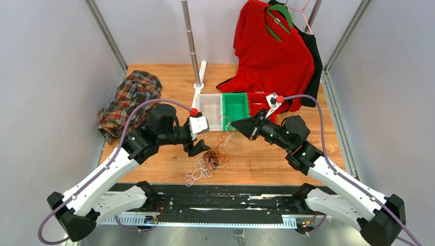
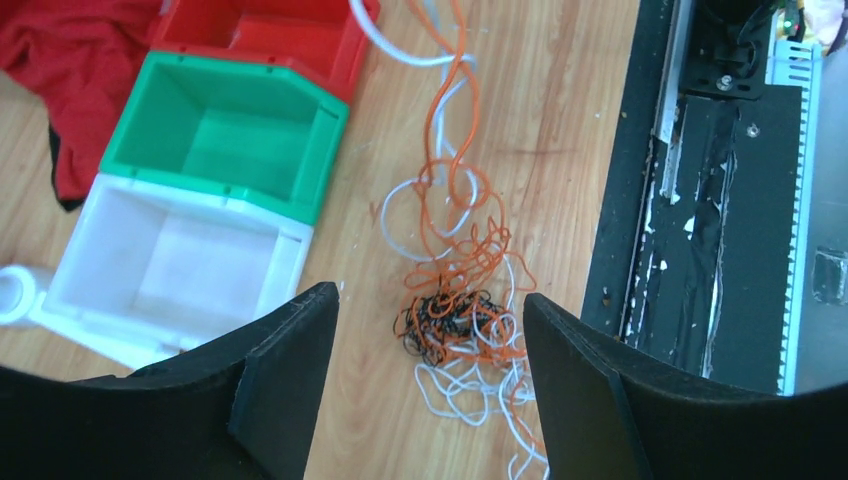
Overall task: Untangle the cables
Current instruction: Untie the cable.
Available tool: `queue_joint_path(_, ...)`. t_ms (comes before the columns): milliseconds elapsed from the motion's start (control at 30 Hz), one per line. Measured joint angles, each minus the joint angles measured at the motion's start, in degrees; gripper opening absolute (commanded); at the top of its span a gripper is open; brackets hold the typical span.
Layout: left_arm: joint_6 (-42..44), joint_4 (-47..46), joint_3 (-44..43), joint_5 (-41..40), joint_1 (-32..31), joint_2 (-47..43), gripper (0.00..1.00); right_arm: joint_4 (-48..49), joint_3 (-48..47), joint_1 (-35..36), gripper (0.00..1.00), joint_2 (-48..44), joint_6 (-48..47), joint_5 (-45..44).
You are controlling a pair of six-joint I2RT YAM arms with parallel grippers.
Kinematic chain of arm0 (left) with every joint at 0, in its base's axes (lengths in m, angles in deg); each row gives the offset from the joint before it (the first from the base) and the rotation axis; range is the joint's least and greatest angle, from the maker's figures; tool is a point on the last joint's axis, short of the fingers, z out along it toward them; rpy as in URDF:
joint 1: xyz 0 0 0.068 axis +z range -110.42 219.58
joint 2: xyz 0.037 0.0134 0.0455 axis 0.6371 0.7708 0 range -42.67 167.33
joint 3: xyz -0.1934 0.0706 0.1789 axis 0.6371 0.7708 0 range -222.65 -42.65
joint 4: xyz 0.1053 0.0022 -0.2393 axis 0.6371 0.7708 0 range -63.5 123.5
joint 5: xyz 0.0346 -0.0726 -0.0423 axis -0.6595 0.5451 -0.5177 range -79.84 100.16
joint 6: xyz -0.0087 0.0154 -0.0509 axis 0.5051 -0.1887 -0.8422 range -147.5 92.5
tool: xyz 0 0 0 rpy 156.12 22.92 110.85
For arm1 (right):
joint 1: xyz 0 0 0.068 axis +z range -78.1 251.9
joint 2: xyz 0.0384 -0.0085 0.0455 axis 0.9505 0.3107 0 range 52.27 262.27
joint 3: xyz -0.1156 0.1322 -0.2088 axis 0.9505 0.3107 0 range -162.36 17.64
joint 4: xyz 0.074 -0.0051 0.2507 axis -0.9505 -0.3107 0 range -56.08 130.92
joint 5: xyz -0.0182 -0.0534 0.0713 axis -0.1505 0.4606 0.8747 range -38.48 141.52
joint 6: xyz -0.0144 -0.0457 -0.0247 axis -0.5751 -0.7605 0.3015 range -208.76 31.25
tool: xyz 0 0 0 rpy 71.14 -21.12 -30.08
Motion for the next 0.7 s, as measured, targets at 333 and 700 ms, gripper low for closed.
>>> queue_joint_path(333, -0.87, -15.82, 7.43, -4.07, -6.1, -0.48, 0.49, 5.16, 0.66, 3.45, 0.01, 1.95, 1.81, -3.5)
queue_joint_path(700, -2.82, -20.24, 7.82, -5.77, -6.4, 2.73, 0.02, 6.73, 3.74, 3.91, 0.01, 2.23, 2.91, -6.05)
